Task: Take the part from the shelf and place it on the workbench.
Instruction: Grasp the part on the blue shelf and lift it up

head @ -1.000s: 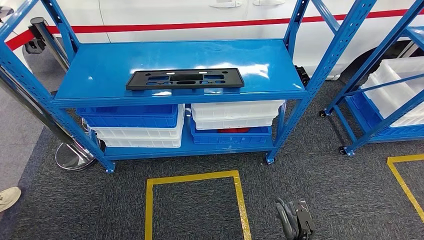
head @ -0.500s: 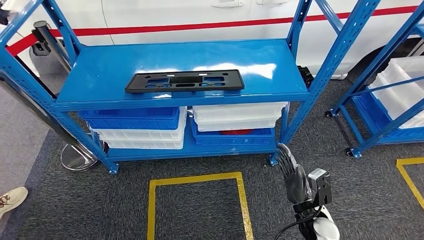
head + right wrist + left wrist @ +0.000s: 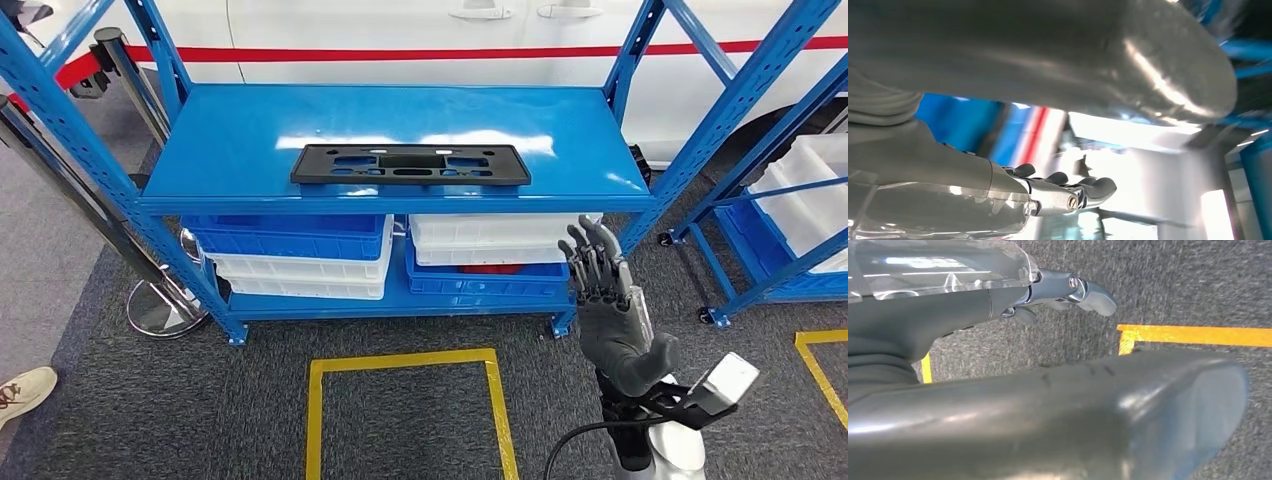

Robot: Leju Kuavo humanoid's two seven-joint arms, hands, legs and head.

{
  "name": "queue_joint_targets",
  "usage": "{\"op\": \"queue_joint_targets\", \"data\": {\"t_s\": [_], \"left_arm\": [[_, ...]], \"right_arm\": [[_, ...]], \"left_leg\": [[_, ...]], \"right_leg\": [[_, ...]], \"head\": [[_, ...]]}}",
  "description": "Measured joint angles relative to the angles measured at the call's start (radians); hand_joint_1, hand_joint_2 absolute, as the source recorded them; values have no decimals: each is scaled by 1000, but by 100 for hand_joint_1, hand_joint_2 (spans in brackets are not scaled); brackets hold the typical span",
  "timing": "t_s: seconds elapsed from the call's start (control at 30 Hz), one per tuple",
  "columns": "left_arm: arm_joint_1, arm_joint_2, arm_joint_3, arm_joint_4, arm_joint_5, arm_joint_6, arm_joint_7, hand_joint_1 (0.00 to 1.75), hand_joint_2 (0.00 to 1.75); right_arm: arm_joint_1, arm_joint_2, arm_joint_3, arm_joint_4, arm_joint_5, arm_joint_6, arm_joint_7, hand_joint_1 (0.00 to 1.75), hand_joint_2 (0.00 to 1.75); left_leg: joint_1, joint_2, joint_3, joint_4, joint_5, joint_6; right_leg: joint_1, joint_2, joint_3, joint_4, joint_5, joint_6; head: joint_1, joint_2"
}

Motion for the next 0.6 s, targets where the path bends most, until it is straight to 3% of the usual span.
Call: {"op": "queue_joint_targets", "data": {"t_s": [0.03,0.07,0.1,0.2,0.27,0.33,0.4,0.47,0.53,0.57,0.6], "left_arm": [[-2,-1,11,2,-8,0,-3,0,0],[-4,-2,21,4,-17,0,-5,0,0],[-6,-4,31,6,-27,0,-8,0,0],[-14,-11,62,14,-52,0,-16,0,0],[-17,-16,80,19,-67,0,-21,0,0],[-21,-18,95,22,-79,0,-26,0,0],[-24,-19,105,24,-85,0,-28,0,0],[-26,-19,114,26,-88,1,-30,0,0],[-27,-19,121,28,-90,4,-30,0,0],[-26,-19,124,28,-89,5,-29,0,0],[-26,-19,126,29,-89,7,-29,0,0]], "right_arm": [[0,-1,9,-29,-11,9,-10,0,0],[0,-2,18,-56,-22,19,-21,0,0],[0,-3,29,-85,-33,28,-32,0,0],[-6,-8,62,-174,-62,52,-63,0,0],[-11,-11,83,-224,-81,67,-82,0,0],[-12,-13,99,-261,-94,78,-95,0,0],[-13,-15,112,-286,-101,77,-100,0,0],[-14,-17,127,-301,-103,71,-100,0,0],[-13,-20,139,-307,-103,67,-100,0,0],[-13,-21,143,-308,-103,65,-100,0,0],[-12,-22,146,-309,-102,63,-100,0,0]], "left_leg": [[-6,1,0,0,-1,4],[-13,2,2,0,-3,8],[-20,3,5,0,-4,11],[-40,5,17,-1,-10,19],[-44,9,18,-3,-12,18],[-45,15,20,-8,-11,12],[-46,13,18,4,-24,3],[-40,4,-18,88,-73,-10],[-26,2,-78,210,-127,-25],[-18,2,-97,245,-133,-32],[-11,2,-99,245,-120,-40]], "right_leg": [[6,0,-34,63,-20,-5],[13,1,-53,94,-19,-13],[21,1,-51,84,2,-25],[51,-4,30,-100,100,-78],[62,-9,62,-173,116,-99],[61,-5,66,-189,119,-99],[51,-2,79,-214,131,-93],[41,-1,90,-233,139,-88],[37,0,90,-234,139,-88],[35,1,90,-233,138,-86],[33,2,90,-231,136,-82]], "head": [[0,0],[0,0],[0,0],[-2,0],[-3,0],[-4,0],[-5,0],[-7,0],[-8,0],[-8,0],[-8,0]]}}
